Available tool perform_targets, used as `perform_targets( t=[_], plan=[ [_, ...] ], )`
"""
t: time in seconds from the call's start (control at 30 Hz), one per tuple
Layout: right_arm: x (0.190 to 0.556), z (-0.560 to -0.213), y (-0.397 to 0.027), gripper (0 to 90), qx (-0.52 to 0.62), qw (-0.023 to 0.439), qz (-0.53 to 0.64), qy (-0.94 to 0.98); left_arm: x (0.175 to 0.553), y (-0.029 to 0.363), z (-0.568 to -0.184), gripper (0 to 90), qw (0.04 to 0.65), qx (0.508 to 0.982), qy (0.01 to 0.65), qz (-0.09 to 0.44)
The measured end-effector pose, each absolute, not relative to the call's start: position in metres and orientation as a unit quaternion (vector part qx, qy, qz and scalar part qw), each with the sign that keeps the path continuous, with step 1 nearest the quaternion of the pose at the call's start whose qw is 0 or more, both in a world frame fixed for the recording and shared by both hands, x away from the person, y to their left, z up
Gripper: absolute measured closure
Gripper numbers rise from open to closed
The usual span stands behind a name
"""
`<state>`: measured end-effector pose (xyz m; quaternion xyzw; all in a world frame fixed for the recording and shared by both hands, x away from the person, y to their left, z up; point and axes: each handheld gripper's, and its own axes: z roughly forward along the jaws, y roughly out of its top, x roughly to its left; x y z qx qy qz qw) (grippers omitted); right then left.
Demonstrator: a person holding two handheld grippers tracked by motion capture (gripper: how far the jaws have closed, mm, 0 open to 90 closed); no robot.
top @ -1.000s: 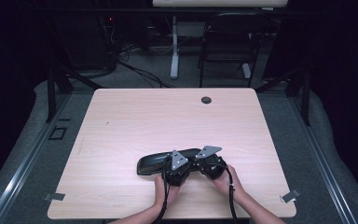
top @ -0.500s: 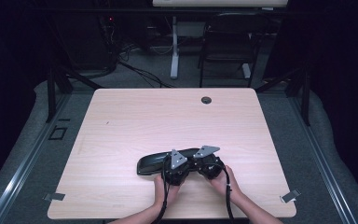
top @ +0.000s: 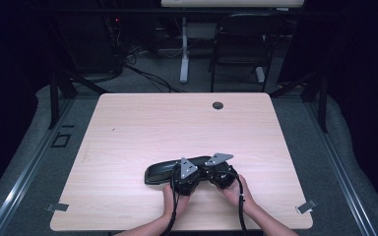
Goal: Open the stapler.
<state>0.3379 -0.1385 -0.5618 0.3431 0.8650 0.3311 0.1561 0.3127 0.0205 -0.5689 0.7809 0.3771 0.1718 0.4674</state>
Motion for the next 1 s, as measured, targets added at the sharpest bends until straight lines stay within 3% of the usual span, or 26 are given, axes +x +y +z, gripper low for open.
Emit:
perform_targets(
  t=[1.0],
  plan=[
    [0.3381,-0.5613,-0.1401,90.0,0.347,0.150,0.330,0.865,0.3134,0.0187,-0.5702,90.0,0.458,0.782,0.379,0.189]
  ],
)
